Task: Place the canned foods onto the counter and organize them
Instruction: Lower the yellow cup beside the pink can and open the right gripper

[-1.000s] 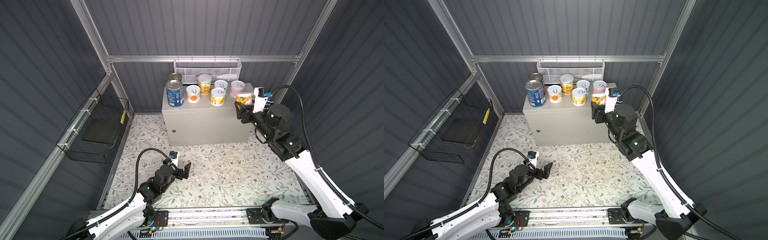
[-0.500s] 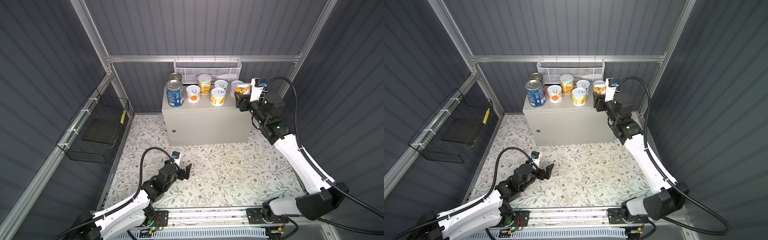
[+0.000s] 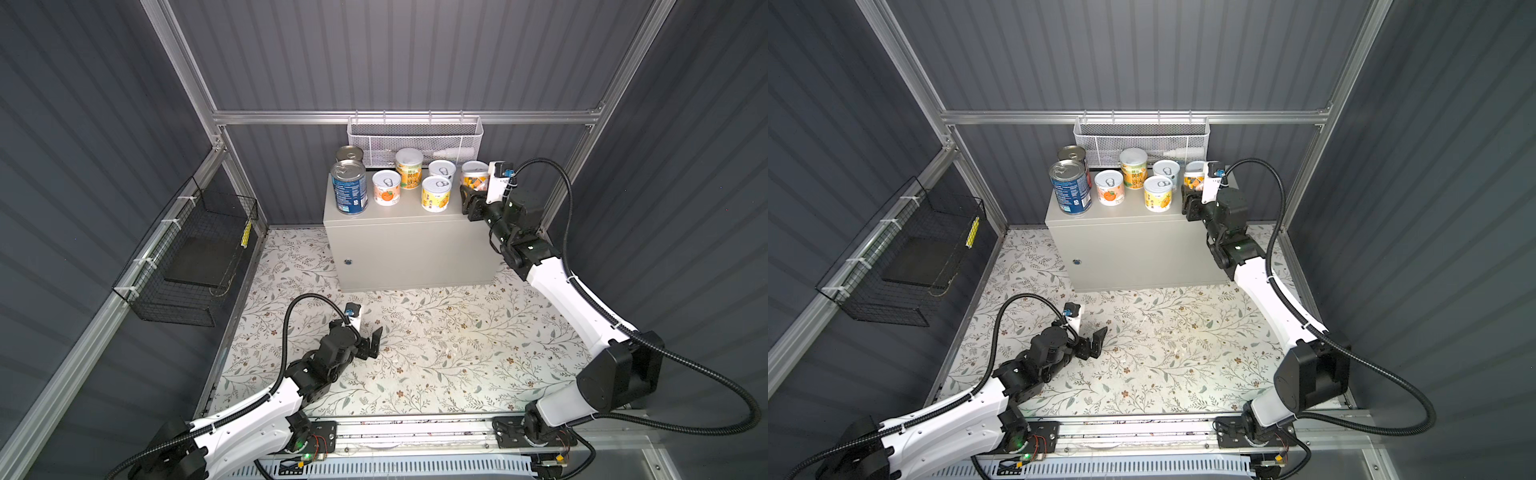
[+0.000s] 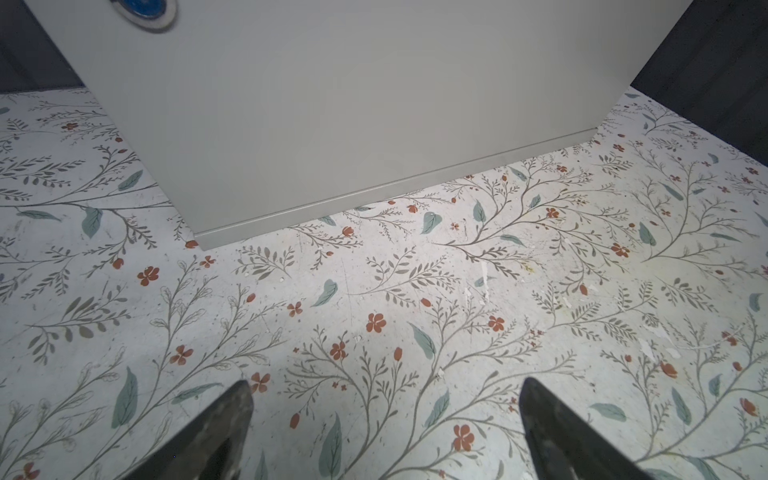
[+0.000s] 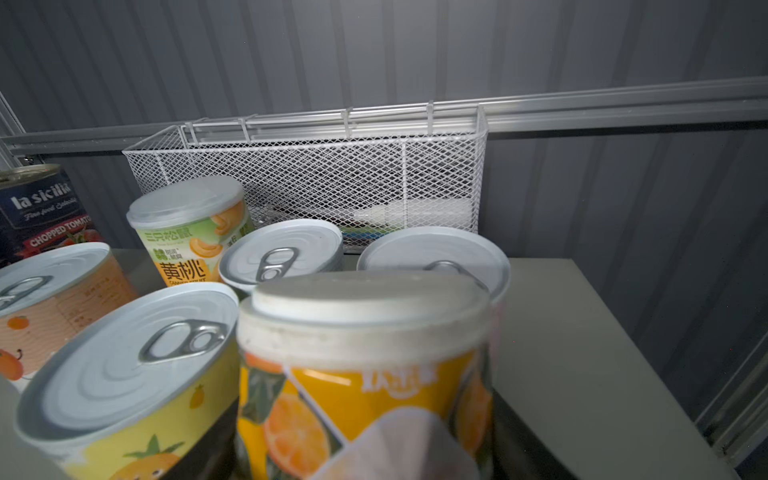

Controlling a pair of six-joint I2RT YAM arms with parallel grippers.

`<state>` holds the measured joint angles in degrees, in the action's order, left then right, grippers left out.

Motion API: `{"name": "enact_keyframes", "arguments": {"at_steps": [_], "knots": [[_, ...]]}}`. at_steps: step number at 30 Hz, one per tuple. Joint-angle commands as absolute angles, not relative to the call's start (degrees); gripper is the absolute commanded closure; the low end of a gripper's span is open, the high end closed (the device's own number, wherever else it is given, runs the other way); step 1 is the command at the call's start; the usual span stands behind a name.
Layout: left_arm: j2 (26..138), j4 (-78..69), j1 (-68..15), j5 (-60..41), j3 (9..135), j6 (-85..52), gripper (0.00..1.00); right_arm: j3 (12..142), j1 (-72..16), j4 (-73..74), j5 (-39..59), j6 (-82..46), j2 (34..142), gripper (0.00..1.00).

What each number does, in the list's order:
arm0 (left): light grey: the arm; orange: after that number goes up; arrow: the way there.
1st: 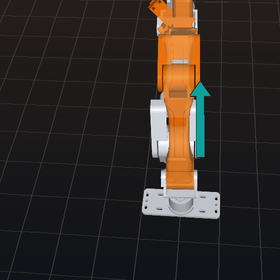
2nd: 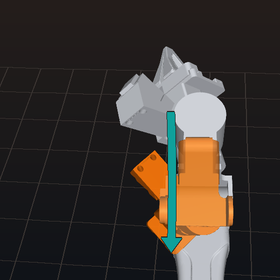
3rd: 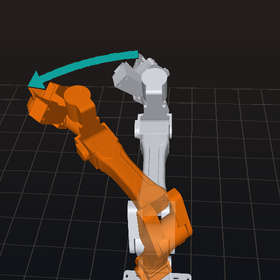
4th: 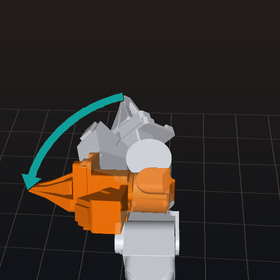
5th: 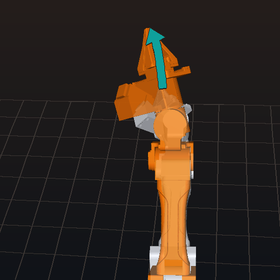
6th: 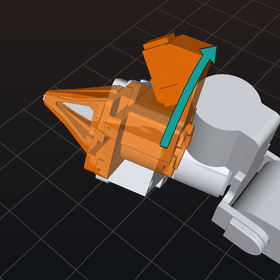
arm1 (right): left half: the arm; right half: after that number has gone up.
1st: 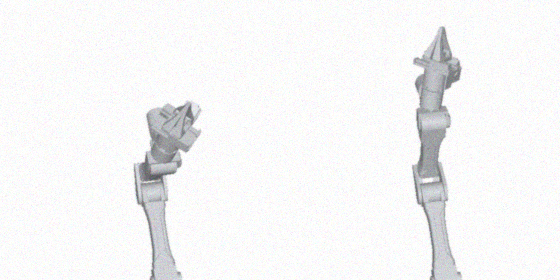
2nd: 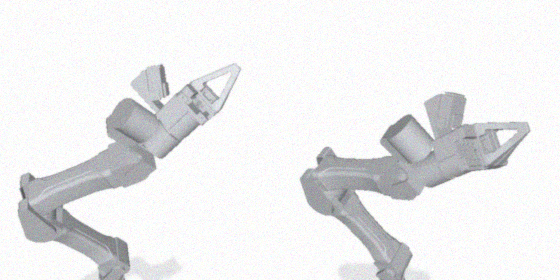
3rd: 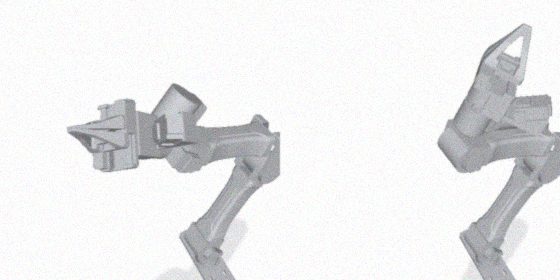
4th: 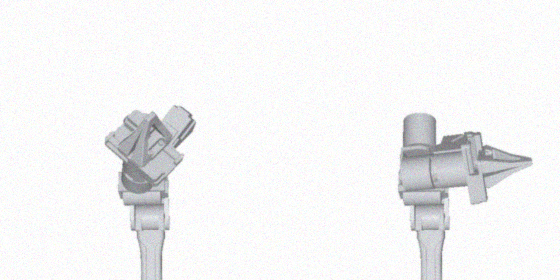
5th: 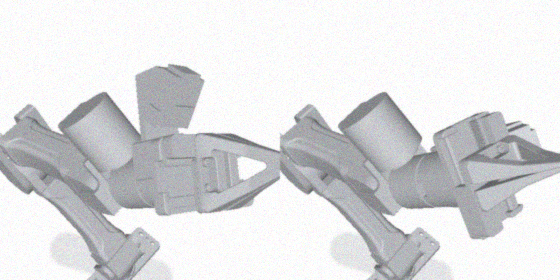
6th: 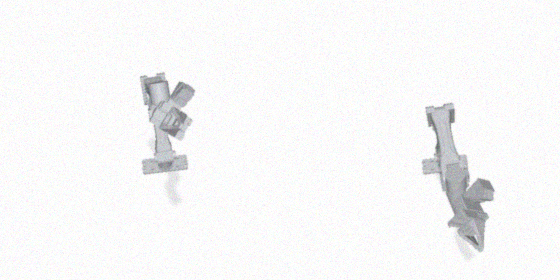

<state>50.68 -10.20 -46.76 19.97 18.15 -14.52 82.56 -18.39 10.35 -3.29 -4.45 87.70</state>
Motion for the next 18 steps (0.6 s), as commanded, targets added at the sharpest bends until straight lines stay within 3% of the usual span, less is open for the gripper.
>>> {"name": "enact_keyframes", "arguments": {"at_steps": [1,11,13,17,18], "knots": [[50.98,-11.4,-46.49,20.86,19.72,-13.45,0.0,82.55,-18.19,17.75,-4.21,-4.57,87.48,0.34],[51.94,-11.08,-46.49,21.25,20.19,-13.58,0.0,81.4,-18.23,17.76,-3.55,-6.1,89.88,0.28],[52.18,-10.99,-46.49,21.13,20.32,-13.63,0.0,81.05,-18.26,17.29,-3.54,-6.65,90.09,0.23],[52.77,-10.64,-46.49,21.05,20.74,-13.8,0.0,79.99,-18.21,16.38,-3.4,-7.36,89.18,0.01],[52.97,-10.5,-46.49,21.09,20.81,-13.73,0.0,79.81,-18.28,15.9,-2.92,-7.44,88.66,0.01]]}}
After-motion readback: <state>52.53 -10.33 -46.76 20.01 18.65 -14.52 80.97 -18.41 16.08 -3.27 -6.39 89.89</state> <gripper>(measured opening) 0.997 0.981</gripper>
